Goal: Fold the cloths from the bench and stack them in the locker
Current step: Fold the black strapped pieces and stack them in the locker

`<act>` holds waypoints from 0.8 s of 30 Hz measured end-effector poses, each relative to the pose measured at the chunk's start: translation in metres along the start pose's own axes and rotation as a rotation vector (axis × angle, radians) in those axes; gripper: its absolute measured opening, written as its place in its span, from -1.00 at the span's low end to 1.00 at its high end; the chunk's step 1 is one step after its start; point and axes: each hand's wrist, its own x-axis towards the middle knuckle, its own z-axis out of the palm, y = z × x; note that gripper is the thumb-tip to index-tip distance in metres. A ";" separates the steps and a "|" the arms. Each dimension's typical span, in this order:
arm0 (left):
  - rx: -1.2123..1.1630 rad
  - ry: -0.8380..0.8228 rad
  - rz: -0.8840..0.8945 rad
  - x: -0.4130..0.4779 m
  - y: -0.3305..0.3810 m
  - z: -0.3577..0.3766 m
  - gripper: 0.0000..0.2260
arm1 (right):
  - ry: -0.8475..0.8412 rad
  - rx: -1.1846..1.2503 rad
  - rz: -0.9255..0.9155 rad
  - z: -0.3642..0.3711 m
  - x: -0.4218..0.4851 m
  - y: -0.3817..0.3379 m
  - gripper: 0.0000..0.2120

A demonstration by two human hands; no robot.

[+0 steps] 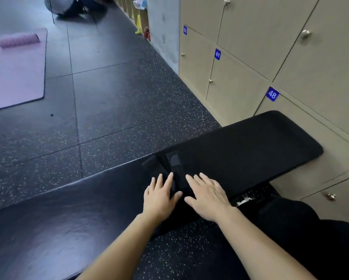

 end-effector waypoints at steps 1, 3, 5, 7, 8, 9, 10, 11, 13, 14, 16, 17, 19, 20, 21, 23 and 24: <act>0.012 -0.019 0.009 0.004 0.003 0.004 -0.38 | -0.035 -0.007 -0.009 0.004 0.006 0.000 -0.38; 0.047 -0.032 0.042 0.013 0.008 0.009 -0.41 | -0.085 -0.002 -0.006 0.009 0.015 0.002 -0.43; 0.089 -0.032 0.079 0.022 0.010 0.012 -0.45 | -0.094 0.007 0.027 0.012 0.021 0.007 -0.48; 0.107 -0.041 0.124 0.028 0.014 0.015 -0.48 | -0.076 0.028 0.085 0.013 0.024 0.017 -0.51; 0.106 -0.050 0.151 0.031 0.017 0.015 -0.49 | -0.068 0.049 0.118 0.013 0.024 0.022 -0.52; 0.090 -0.056 0.176 0.033 0.019 0.015 -0.51 | -0.055 0.082 0.147 0.012 0.025 0.027 -0.53; 0.048 -0.052 0.195 0.035 0.022 0.016 -0.52 | -0.027 0.133 0.173 0.010 0.025 0.031 -0.55; -0.026 -0.027 0.198 0.036 0.025 0.015 -0.53 | 0.026 0.199 0.197 0.008 0.025 0.036 -0.58; -0.200 0.100 0.115 0.039 0.030 0.013 -0.51 | 0.211 0.330 0.275 0.002 0.028 0.044 -0.64; -0.256 0.177 0.022 0.040 0.033 0.012 -0.45 | 0.304 0.378 0.332 -0.001 0.031 0.049 -0.65; -0.286 0.240 -0.170 0.045 0.041 0.009 -0.31 | 0.357 0.411 0.431 -0.005 0.039 0.057 -0.60; -0.266 0.237 -0.222 0.048 0.046 0.009 -0.26 | 0.325 0.394 0.457 -0.005 0.043 0.059 -0.56; -0.208 0.234 -0.261 0.056 0.053 0.010 -0.20 | 0.242 0.323 0.494 -0.001 0.049 0.059 -0.48; -0.190 0.237 -0.271 0.060 0.055 0.011 -0.19 | 0.222 0.290 0.515 0.001 0.052 0.058 -0.45; -0.185 0.242 -0.280 0.064 0.056 0.012 -0.20 | 0.215 0.262 0.536 0.004 0.053 0.058 -0.43; -0.195 0.244 -0.296 0.070 0.055 0.015 -0.33 | 0.211 0.238 0.572 0.007 0.056 0.057 -0.41; -0.207 0.238 -0.303 0.071 0.055 0.016 -0.43 | 0.210 0.253 0.589 0.008 0.057 0.058 -0.42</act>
